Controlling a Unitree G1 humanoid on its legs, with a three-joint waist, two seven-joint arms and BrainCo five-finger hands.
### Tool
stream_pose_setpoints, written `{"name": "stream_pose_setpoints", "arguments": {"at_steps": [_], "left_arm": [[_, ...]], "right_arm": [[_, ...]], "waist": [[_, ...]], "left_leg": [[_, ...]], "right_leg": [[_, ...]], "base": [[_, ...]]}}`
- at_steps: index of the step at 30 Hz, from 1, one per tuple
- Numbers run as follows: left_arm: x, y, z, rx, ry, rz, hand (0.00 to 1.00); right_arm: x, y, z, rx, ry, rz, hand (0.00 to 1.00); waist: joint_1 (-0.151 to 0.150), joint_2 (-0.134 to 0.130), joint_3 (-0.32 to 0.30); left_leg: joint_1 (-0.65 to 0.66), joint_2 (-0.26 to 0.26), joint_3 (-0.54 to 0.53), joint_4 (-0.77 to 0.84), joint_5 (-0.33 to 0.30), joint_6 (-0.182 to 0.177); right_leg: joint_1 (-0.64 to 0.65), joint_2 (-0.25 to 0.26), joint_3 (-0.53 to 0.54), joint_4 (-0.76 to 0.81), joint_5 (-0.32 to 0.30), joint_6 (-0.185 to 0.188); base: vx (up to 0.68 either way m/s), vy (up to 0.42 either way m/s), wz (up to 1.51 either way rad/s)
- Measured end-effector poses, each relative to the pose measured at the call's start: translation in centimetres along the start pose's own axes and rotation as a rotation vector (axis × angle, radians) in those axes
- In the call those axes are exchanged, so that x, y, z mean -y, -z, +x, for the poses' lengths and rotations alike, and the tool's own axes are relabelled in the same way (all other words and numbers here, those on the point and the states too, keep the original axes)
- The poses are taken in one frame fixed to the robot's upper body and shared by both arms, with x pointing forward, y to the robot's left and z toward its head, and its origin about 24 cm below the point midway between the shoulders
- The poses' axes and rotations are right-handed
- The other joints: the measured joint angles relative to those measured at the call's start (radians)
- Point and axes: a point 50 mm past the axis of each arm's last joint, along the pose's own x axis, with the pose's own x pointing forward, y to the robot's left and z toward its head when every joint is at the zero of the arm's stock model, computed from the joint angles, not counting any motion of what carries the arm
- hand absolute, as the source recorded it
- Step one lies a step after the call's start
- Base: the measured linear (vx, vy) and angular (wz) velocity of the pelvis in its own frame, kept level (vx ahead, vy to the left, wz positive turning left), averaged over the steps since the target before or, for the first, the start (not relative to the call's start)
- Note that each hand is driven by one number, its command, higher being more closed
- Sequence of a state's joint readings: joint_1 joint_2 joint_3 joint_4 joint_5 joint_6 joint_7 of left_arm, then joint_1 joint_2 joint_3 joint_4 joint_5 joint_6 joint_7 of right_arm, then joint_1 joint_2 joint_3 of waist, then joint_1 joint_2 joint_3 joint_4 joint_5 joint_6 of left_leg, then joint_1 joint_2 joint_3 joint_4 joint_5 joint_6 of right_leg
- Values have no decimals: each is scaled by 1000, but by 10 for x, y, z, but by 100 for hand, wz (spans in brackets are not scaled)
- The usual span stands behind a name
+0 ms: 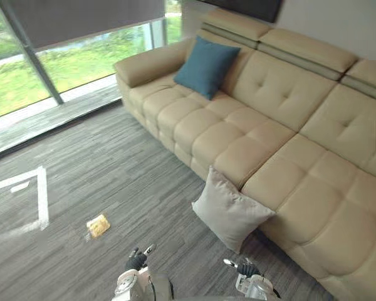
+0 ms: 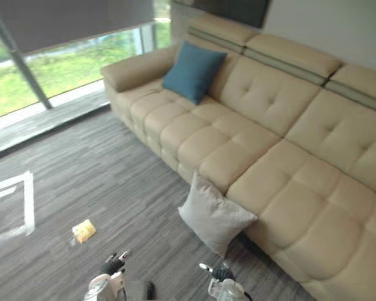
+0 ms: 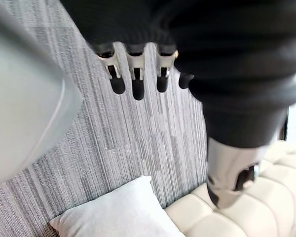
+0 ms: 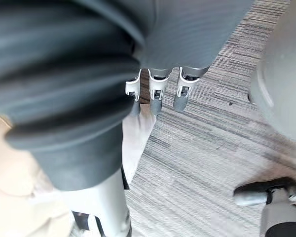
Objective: Pick up cushions and gather them together orderly.
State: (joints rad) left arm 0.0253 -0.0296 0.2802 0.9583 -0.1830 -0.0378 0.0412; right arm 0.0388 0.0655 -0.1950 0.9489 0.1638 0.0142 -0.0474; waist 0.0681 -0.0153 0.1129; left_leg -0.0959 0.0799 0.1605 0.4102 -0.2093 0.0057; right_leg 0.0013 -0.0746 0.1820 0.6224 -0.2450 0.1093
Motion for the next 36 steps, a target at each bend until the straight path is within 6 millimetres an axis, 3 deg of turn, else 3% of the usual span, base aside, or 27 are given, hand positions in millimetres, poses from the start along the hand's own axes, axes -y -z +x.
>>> {"name": "stream_pose_setpoints", "arguments": {"at_steps": [1,3,5,7,9,10,11,14,16,17,18,20,22,25,26,27,28,30,34,36], "left_arm": [[0,3,0,-16,-1,7,0],[-2,6,0,-32,-8,12,0],[-6,8,-1,-39,-16,15,0],[-8,9,-1,-46,-15,44,0],[-8,10,0,-52,-13,53,0],[-11,13,-1,-66,-11,77,0],[-11,13,0,-76,-7,96,0],[-1,16,0,-81,16,102,0],[0,11,0,-57,20,101,0],[1,6,0,-32,22,83,0],[2,4,-1,-12,21,61,0],[0,3,-2,-1,17,60,0],[-1,1,-2,6,13,56,0],[-2,2,-2,9,11,52,0],[-2,3,-2,6,12,52,0],[-3,3,-2,3,7,50,0],[-8,2,-2,4,-3,60,0],[-10,-1,-1,14,-7,68,0],[-12,3,-1,-13,-5,100,0],[-10,5,-1,-22,3,114,0]], "right_arm": [[0,-5,0,23,-7,-13,0],[-3,-7,0,33,-18,-24,0],[-3,-7,0,33,-18,-25,0],[0,-6,0,33,-7,-10,0],[2,-9,1,41,3,4,0],[4,-9,1,39,10,13,0],[8,-10,2,40,21,16,0],[20,-12,2,40,61,39,0],[24,-11,2,37,69,36,0],[29,-10,1,32,81,28,0],[32,-9,1,29,90,21,0],[32,-10,1,26,88,8,0],[33,-9,1,22,95,8,0],[32,-6,0,14,97,9,0],[33,-6,0,13,99,8,0],[32,-4,0,7,97,4,0],[28,-2,0,2,82,-7,0],[22,5,-1,-18,67,-5,0],[9,8,-1,-25,33,1,0],[10,7,-1,-22,33,0,0]], "waist": [[-1,8,6],[-1,19,11],[-4,18,7],[-10,10,2],[-16,10,3],[-24,3,1],[-33,7,1],[-30,34,10],[-33,26,17],[-33,27,23],[-22,40,25],[-15,38,24],[-9,38,24],[-6,27,26],[-7,29,25],[5,29,18],[-2,-2,4],[-1,-23,-1],[14,-17,-15],[15,-13,-17]], "left_leg": [[73,7,54,-39,-29,3],[149,17,119,-94,-40,3],[210,30,175,-155,-41,-2],[257,34,238,-223,-35,-33],[273,32,251,-240,-37,-45],[274,29,231,-241,-38,-58],[276,29,205,-243,-37,-59],[285,49,130,-213,-13,-86],[201,79,103,17,-16,-93],[95,118,52,269,22,-142],[23,147,18,442,29,-150],[-46,161,25,545,19,-134],[-83,166,52,508,-11,-109],[-91,117,56,191,-33,-85],[-76,90,18,68,-17,-88],[-55,43,-50,-42,68,-92],[-41,17,-37,-57,63,-80],[-39,10,-1,-29,46,-52],[50,6,52,-73,31,-27],[96,-4,68,-125,31,-27]], "right_leg": [[-68,-25,-71,130,-4,-9],[-110,-61,-187,155,-21,-33],[-123,-85,-321,95,-23,-35],[-137,-81,-454,-91,-8,-40],[-154,-35,-433,-214,27,-48],[-149,-1,-393,-301,118,-103],[-133,11,-400,-314,126,-128],[-112,30,-399,-302,84,-144],[-67,33,-395,-320,61,-143],[-26,48,-391,-340,50,-152],[6,62,-373,-348,33,-162],[44,67,-329,-351,8,-175],[74,64,-296,-378,12,-166],[125,37,-210,-412,-1,-125],[129,31,-191,-409,-13,-107],[128,21,-149,-390,-34,-76],[125,-7,-144,-392,-22,-56],[129,-27,-141,-393,0,-48],[141,-39,-116,-368,74,-47],[114,-46,-114,-296,78,-43]], "base": [[157,221,-117],[125,165,-103],[81,83,-89],[100,16,-86],[200,-105,-50],[251,-157,-15],[332,-211,-5],[245,-183,-12],[201,-165,6],[255,-109,-17],[247,-64,-31],[240,14,-66],[244,82,-80],[308,207,-81],[349,295,-72],[436,328,-65],[366,261,-48],[326,209,-25],[238,148,-43],[199,74,-37]]}}
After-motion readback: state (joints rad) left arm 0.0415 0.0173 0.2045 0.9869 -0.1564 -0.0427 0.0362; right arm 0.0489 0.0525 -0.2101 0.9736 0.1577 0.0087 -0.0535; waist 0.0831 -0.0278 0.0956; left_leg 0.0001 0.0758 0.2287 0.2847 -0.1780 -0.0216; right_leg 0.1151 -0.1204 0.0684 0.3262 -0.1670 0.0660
